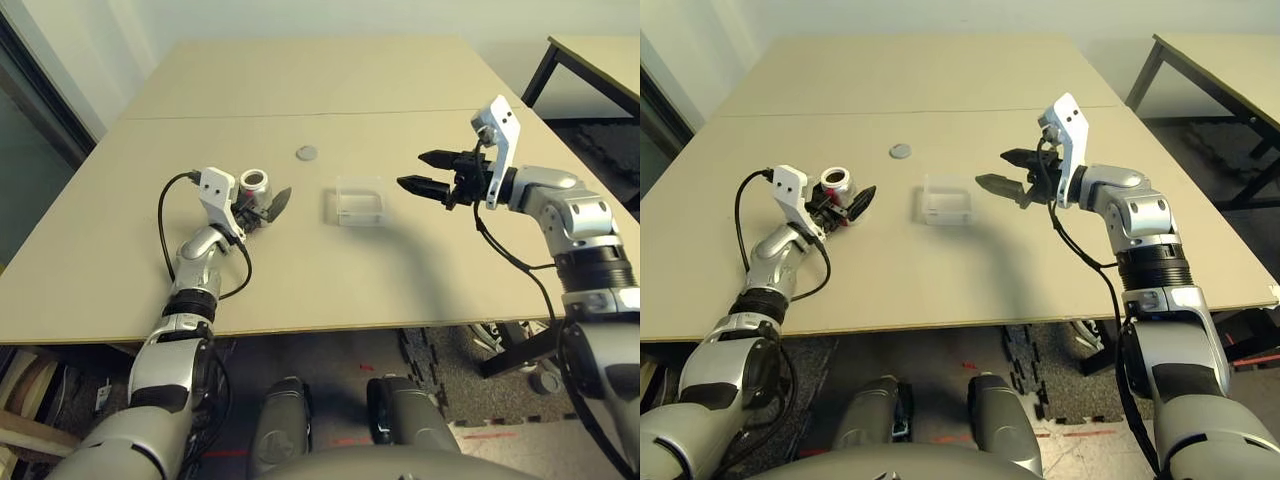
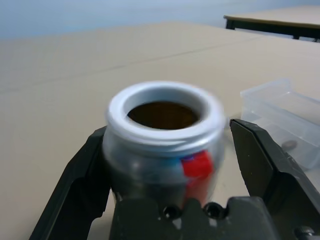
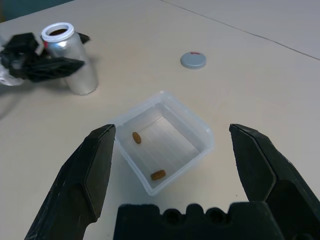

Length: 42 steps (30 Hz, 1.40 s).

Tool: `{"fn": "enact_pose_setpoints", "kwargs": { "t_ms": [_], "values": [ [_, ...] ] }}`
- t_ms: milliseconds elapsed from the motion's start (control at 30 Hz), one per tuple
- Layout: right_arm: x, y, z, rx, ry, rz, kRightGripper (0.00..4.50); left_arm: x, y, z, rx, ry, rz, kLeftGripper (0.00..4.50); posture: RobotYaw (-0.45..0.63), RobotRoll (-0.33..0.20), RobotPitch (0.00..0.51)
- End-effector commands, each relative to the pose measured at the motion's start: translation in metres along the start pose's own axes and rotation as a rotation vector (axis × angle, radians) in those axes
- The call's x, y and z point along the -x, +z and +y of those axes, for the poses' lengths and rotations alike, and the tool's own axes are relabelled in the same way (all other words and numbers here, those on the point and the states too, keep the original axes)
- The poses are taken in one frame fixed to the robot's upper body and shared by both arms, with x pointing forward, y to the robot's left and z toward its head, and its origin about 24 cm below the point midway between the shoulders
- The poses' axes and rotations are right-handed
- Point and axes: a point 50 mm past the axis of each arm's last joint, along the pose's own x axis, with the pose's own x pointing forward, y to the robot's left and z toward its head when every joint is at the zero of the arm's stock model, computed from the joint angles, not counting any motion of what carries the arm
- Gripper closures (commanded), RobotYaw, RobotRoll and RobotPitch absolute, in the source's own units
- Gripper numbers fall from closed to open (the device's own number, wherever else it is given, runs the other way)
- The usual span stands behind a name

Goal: Pour the medicine from the bottle into the box.

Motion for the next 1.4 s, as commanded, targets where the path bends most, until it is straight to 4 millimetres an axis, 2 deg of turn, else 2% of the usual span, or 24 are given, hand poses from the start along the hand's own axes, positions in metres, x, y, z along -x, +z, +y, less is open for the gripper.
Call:
{"fn": "enact_pose_setpoints", "kwargs": {
  "t_ms": [33,367,667,867,1000,1200,1400],
  "values": [
    [0.004,0.003,-0.005,0.006,-0.024,-0.018,0.00,0.013,0.006,0.004,0.002,0.030,-0.003,0.04,-0.08,0.000,0.054],
    [0.006,-0.001,-0.007,-0.004,-0.032,-0.019,0.00,0.049,0.011,0.005,0.014,0.117,0.013,0.04,-0.06,0.000,0.050],
    [0.039,-0.024,-0.030,-0.069,-0.193,0.017,0.00,0.082,0.032,-0.001,0.077,0.162,-0.034,0.04,-0.04,0.000,0.055],
    [0.051,-0.043,-0.044,-0.105,-0.377,-0.007,0.00,0.097,0.048,0.028,0.010,0.365,-0.112,0.04,-0.02,0.000,0.059],
    [0.061,-0.061,-0.059,-0.103,-0.689,-0.104,0.00,0.096,0.058,0.063,-0.089,0.555,-0.105,0.04,-0.02,0.000,0.061],
    [0.063,-0.063,-0.069,-0.147,-0.927,-0.264,0.00,0.093,0.045,0.089,-0.093,0.673,0.012,0.04,-0.05,0.000,0.060],
    [0.067,-0.073,-0.070,-0.068,-1.091,-0.242,0.00,0.085,0.031,0.094,-0.027,0.710,0.033,0.04,-0.05,0.000,0.061]
  ]
}}
